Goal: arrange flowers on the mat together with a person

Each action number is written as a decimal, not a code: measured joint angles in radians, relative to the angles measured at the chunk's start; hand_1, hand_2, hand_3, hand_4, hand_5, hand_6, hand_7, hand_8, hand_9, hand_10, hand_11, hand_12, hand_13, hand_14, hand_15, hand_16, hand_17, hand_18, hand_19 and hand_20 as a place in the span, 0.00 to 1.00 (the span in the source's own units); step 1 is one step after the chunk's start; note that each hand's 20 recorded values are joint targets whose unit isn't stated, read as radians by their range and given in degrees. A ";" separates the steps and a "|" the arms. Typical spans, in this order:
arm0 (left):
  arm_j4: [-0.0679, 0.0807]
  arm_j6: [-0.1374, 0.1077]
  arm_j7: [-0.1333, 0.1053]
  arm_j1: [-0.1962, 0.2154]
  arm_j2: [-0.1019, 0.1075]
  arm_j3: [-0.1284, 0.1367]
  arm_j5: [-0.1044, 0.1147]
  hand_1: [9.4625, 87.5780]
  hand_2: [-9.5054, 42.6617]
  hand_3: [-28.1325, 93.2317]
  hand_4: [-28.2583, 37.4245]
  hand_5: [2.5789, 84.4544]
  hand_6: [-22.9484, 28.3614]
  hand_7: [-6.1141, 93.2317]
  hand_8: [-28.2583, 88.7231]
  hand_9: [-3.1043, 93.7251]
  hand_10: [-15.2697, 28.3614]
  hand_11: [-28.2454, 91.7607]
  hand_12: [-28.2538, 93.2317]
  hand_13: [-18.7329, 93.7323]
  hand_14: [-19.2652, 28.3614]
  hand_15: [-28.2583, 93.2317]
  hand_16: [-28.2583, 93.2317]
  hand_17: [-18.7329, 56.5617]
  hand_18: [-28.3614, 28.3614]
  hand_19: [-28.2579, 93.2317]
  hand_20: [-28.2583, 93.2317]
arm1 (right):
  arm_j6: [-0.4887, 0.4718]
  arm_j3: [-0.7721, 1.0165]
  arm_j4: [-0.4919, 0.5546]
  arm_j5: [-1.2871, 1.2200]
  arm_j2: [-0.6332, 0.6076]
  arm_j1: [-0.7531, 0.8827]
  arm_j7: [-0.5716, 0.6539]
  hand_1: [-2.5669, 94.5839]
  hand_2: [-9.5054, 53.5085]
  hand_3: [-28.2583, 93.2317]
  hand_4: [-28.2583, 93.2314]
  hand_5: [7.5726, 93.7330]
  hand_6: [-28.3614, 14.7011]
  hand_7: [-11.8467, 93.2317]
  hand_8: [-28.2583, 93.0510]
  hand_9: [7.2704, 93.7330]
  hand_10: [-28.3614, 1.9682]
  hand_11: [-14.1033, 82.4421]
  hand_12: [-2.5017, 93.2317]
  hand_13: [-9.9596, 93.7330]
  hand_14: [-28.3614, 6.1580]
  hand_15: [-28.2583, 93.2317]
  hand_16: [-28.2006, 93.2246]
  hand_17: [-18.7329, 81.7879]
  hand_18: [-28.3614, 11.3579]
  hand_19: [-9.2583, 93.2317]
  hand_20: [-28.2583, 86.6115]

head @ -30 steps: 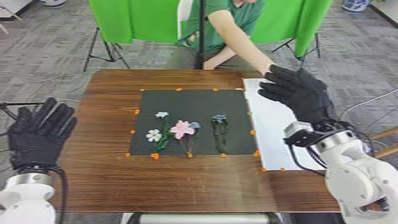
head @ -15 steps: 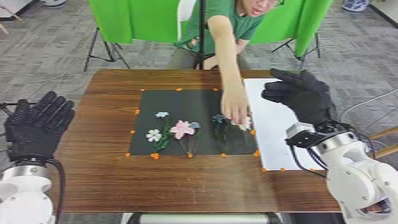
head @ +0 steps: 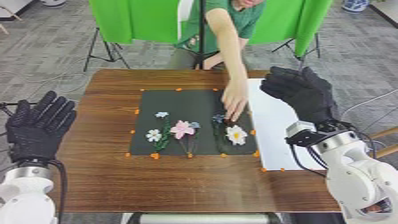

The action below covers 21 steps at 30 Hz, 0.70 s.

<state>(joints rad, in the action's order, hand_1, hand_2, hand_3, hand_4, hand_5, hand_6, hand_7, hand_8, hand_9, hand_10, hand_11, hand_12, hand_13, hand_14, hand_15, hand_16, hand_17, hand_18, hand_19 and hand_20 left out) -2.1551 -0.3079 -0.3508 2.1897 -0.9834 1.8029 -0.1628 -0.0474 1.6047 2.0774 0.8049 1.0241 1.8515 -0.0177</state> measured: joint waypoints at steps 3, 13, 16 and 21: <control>0.003 0.003 0.000 -0.010 0.000 -0.011 0.001 0.22 0.51 0.80 0.00 0.54 0.63 0.20 0.16 0.46 0.71 0.42 0.32 0.45 0.73 0.51 0.17 0.19 0.74 0.50 0.33 | 0.003 0.000 0.001 -0.002 -0.001 0.001 -0.003 0.21 0.28 0.81 0.04 0.49 0.56 0.27 0.15 0.45 0.40 0.21 0.21 0.44 0.40 0.36 0.43 0.35 0.31 0.42 0.40; 0.005 0.016 0.000 -0.018 -0.002 -0.022 0.017 0.21 0.51 0.79 0.00 0.53 0.63 0.19 0.16 0.46 0.71 0.41 0.31 0.45 0.72 0.50 0.17 0.19 0.74 0.50 0.34 | 0.010 0.003 0.010 -0.005 -0.003 0.013 -0.014 0.21 0.28 0.81 0.05 0.45 0.55 0.24 0.16 0.43 0.42 0.20 0.20 0.44 0.40 0.35 0.43 0.34 0.31 0.41 0.40; 0.010 0.020 0.001 -0.026 -0.001 -0.024 0.019 0.21 0.52 0.78 0.00 0.53 0.62 0.19 0.16 0.46 0.71 0.41 0.31 0.45 0.72 0.49 0.17 0.19 0.74 0.50 0.34 | 0.013 0.004 0.010 -0.008 -0.007 0.014 -0.017 0.22 0.28 0.81 0.05 0.45 0.55 0.23 0.16 0.42 0.42 0.20 0.20 0.44 0.40 0.35 0.44 0.34 0.30 0.41 0.40; 0.011 0.023 -0.002 -0.030 0.001 -0.024 0.025 0.21 0.53 0.78 0.00 0.53 0.62 0.19 0.16 0.46 0.71 0.41 0.31 0.45 0.72 0.49 0.17 0.19 0.74 0.50 0.34 | 0.015 0.010 0.011 -0.011 -0.015 0.018 -0.027 0.21 0.28 0.81 0.05 0.45 0.55 0.23 0.16 0.42 0.42 0.20 0.20 0.44 0.40 0.34 0.44 0.34 0.30 0.41 0.40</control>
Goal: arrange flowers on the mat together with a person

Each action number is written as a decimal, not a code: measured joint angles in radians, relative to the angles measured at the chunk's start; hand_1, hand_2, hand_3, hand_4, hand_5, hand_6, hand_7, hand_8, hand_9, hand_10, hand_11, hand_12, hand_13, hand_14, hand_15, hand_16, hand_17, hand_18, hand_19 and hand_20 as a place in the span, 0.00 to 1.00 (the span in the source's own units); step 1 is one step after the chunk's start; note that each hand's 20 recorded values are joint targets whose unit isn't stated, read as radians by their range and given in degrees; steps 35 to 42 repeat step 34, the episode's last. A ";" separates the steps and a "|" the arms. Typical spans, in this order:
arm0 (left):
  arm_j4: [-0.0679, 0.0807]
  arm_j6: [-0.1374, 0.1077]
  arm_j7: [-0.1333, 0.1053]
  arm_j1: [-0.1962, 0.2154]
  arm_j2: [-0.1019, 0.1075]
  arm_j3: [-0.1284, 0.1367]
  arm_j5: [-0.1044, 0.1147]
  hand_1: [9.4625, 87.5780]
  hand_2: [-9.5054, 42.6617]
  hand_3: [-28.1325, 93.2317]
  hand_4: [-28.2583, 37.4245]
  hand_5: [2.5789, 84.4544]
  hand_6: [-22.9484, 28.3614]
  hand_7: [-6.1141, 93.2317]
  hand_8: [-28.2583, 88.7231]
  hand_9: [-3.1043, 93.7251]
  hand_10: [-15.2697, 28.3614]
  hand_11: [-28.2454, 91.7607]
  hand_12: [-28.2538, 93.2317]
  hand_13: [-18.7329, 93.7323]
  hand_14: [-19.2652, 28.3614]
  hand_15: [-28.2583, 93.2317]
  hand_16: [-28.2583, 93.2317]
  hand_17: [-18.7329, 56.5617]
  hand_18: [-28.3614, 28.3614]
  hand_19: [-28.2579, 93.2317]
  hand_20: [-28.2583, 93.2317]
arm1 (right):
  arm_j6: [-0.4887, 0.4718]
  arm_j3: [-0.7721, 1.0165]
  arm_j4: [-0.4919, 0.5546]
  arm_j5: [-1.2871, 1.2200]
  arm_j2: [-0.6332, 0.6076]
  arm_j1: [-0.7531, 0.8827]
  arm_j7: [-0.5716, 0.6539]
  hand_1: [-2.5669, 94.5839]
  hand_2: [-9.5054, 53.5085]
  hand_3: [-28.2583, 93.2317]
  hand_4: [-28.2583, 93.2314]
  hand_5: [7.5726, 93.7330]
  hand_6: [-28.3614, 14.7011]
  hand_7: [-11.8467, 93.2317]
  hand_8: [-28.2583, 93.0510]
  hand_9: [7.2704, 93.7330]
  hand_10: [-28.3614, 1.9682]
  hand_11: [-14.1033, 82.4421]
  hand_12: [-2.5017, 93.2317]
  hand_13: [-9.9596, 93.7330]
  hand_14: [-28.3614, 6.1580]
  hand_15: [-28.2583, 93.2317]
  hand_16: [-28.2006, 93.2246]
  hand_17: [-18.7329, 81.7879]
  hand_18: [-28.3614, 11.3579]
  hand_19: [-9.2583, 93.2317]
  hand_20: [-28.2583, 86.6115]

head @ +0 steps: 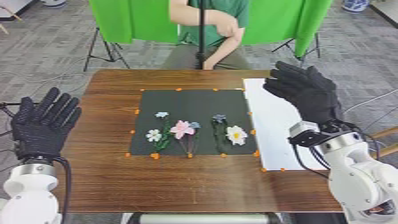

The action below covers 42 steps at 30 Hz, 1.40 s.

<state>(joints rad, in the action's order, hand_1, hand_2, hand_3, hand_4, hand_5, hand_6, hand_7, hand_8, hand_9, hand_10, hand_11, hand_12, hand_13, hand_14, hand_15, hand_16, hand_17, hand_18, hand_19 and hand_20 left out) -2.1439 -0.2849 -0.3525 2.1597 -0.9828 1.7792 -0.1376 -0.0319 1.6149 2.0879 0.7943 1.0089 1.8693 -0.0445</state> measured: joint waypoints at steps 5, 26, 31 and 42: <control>0.000 0.005 -0.006 -0.002 0.000 -0.001 0.005 0.20 0.53 0.77 0.00 0.53 0.62 0.19 0.16 0.46 0.71 0.41 0.31 0.45 0.72 0.49 0.17 0.19 0.74 0.50 0.34 | 0.009 -0.002 0.000 -0.003 -0.006 -0.002 -0.016 0.21 0.28 0.81 0.05 0.44 0.55 0.23 0.16 0.42 0.43 0.20 0.20 0.44 0.40 0.34 0.44 0.34 0.30 0.41 0.40; -0.001 0.007 -0.010 -0.005 0.000 -0.008 0.012 0.20 0.54 0.77 0.00 0.53 0.62 0.19 0.16 0.46 0.71 0.41 0.32 0.45 0.72 0.49 0.17 0.19 0.74 0.49 0.34 | 0.008 -0.013 0.000 -0.009 -0.005 -0.007 -0.013 0.21 0.28 0.81 0.05 0.45 0.55 0.23 0.16 0.42 0.44 0.20 0.20 0.44 0.40 0.34 0.45 0.34 0.30 0.41 0.41; -0.001 0.007 -0.010 -0.005 0.000 -0.008 0.012 0.20 0.53 0.77 0.00 0.53 0.62 0.19 0.16 0.46 0.71 0.41 0.32 0.45 0.72 0.49 0.17 0.19 0.74 0.50 0.34 | 0.007 -0.014 0.000 -0.011 -0.005 -0.008 -0.011 0.21 0.28 0.81 0.05 0.45 0.55 0.23 0.16 0.42 0.43 0.20 0.20 0.44 0.40 0.34 0.45 0.34 0.30 0.41 0.41; -0.001 0.007 -0.010 -0.005 0.000 -0.008 0.012 0.20 0.53 0.78 0.00 0.53 0.62 0.19 0.16 0.46 0.71 0.41 0.32 0.45 0.72 0.49 0.17 0.19 0.74 0.50 0.34 | 0.007 -0.015 0.000 -0.012 -0.005 -0.008 -0.010 0.22 0.28 0.81 0.05 0.45 0.55 0.23 0.16 0.42 0.43 0.20 0.20 0.44 0.40 0.34 0.44 0.34 0.30 0.41 0.41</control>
